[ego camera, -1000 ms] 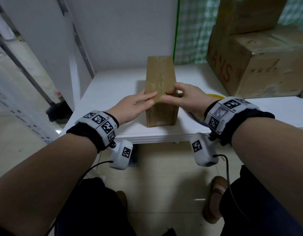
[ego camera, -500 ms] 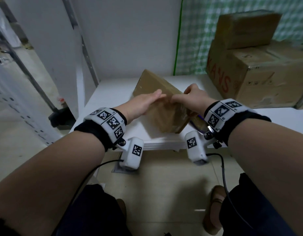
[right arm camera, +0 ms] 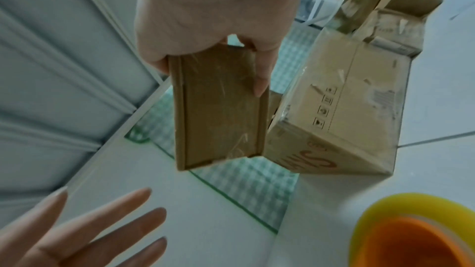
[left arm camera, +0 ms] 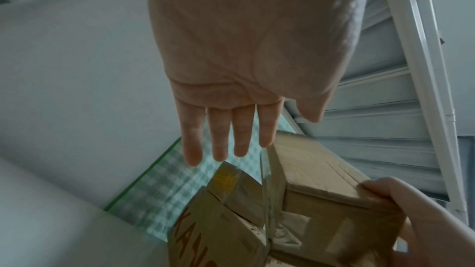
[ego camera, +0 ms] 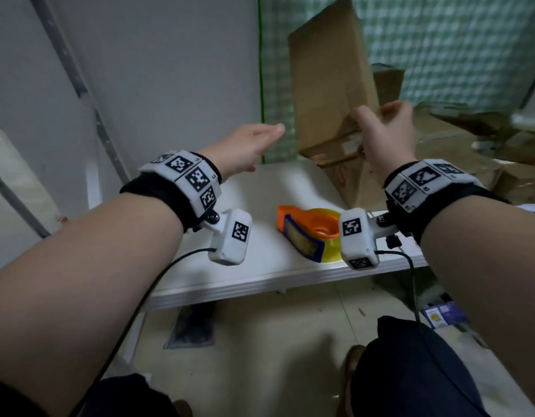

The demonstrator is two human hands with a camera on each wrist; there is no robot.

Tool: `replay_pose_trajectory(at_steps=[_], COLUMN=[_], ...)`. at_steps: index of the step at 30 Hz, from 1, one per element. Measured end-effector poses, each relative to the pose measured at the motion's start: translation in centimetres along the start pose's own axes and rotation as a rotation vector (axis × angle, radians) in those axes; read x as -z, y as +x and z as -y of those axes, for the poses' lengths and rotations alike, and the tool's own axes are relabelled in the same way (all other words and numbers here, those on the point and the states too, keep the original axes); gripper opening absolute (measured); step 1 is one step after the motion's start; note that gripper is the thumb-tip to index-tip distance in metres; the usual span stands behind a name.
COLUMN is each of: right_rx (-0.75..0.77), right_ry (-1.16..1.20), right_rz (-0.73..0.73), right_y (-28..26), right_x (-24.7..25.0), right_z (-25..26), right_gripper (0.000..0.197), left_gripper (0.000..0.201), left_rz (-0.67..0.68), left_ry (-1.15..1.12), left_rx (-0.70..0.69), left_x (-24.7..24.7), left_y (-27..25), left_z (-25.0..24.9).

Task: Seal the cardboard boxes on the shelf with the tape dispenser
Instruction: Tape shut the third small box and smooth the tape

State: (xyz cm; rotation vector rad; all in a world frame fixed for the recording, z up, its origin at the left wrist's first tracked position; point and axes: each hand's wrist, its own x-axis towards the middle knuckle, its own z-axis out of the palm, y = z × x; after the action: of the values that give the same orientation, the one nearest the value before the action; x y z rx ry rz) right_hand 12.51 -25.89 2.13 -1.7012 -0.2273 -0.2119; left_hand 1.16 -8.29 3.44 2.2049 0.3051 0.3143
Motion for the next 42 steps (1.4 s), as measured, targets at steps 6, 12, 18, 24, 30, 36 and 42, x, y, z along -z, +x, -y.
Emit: replay_pose_trajectory(at_steps=[6,12,18,24,30,36,42], right_rx=[-0.190,-0.270,-0.037,0.089,0.060,0.167,0.198], right_ry=[0.082,-0.057,-0.481,-0.641,-0.672,-0.618,-0.692], right_rz=[-0.262,-0.047,0.021,0.158,0.279,0.205,0.371], right_y=[3.5,5.6,9.2,12.0,13.5,12.2,8.4], right_x=[3.7,3.3,2.7,0.4,0.3,0.4,-0.2], right_z=[-2.0,-3.5,-4.9,-5.6,-7.3,-7.7,-8.6], right_gripper=[0.065,0.097,0.096,0.098,0.094,0.061,0.020], left_gripper=[0.053,0.051,0.054,0.061,0.062,0.056,0.033], left_rz=[0.042,0.115,0.154,0.147,0.115,0.146,0.201], left_ry=[0.079,0.188,0.311,0.241,0.182,0.153,0.108], left_rx=[-0.034,-0.067,-0.159,-0.128,-0.087,-0.026,0.041], left_x=[-3.3,-6.4,-7.9,-9.0,-9.1,-9.0,-9.3], left_y=[3.6,6.7,10.7,15.0,17.4,16.5,12.3], left_z=[-3.2,-3.8,-3.9,-4.2,-3.5,-1.7,1.1])
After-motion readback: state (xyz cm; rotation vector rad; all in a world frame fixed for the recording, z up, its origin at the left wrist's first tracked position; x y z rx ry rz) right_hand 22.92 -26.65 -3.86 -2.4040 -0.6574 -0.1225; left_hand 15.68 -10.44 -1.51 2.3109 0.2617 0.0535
